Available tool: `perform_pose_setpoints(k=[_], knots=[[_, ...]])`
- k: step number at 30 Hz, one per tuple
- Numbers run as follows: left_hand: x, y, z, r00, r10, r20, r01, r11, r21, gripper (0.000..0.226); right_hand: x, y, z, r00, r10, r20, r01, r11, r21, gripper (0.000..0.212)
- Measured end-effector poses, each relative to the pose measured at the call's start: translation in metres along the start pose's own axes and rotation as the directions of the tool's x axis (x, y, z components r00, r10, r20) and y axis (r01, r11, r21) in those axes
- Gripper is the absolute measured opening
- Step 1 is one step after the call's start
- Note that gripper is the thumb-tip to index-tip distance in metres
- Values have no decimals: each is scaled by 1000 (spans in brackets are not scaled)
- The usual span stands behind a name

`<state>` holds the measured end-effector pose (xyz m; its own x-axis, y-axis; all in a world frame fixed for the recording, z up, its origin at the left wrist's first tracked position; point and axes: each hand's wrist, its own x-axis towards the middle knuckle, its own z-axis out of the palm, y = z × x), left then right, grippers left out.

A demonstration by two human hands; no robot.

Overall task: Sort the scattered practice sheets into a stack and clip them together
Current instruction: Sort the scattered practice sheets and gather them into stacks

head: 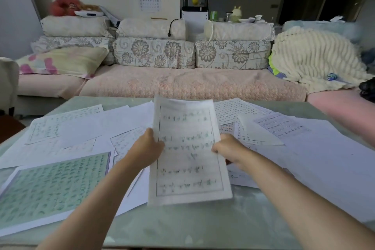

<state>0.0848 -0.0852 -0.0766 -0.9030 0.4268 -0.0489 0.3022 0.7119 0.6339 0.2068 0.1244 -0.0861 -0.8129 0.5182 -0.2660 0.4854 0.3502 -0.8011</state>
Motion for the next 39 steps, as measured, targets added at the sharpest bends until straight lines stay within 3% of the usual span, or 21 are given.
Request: perform_pose_setpoints(k=[3, 6, 10, 12, 15, 18, 21, 25, 28, 30, 33, 36, 39], knots=[[3, -18, 10, 988, -62, 145, 15, 954, 300, 29, -8, 18, 15, 991, 25, 134, -2, 985, -175, 21], [2, -26, 17, 978, -110, 178, 31, 916, 400, 22, -9, 31, 23, 989, -40, 146, 87, 940, -331, 7], [3, -24, 25, 987, -144, 73, 83, 839, 538, 52, -12, 37, 13, 993, -70, 97, 110, 850, -516, 33], [6, -13, 31, 999, -38, -3, 35, 864, 503, 59, -14, 37, -5, 992, -128, -5, 108, 857, -503, 39], [7, 11, 49, 971, 238, -41, -215, 931, 294, 52, -18, 45, -37, 973, -226, -50, 171, 846, -505, 29], [2, 35, 76, 865, 492, 101, -501, 833, 234, 47, -25, 71, -53, 977, -198, 73, 197, 733, -651, 67], [-2, 52, 106, 749, 594, 294, -661, 701, 268, 60, -30, 98, -56, 974, -195, 111, 211, 629, -748, 91], [-4, 59, 138, 688, 555, 468, -722, 586, 367, 93, -34, 113, -63, 944, -308, 120, 273, 519, -810, 72], [-3, 62, 149, 685, 591, 426, -728, 579, 367, 92, -30, 124, -65, 897, -416, 149, 305, 340, -890, 48], [-2, 63, 153, 669, 645, 370, -743, 558, 370, 86, -25, 133, -62, 866, -474, 159, 319, 277, -906, 31], [-5, 64, 157, 663, 687, 297, -747, 586, 313, 78, -20, 138, -66, 837, -540, 87, 303, 327, -895, 23], [-6, 71, 157, 656, 744, 123, -743, 610, 276, 31, -21, 136, -79, 762, -644, -66, 308, 451, -838, 24], [-9, 83, 150, 690, 723, -23, -705, 679, 204, 17, -31, 130, -88, 807, -580, -110, 312, 577, -754, 24]])
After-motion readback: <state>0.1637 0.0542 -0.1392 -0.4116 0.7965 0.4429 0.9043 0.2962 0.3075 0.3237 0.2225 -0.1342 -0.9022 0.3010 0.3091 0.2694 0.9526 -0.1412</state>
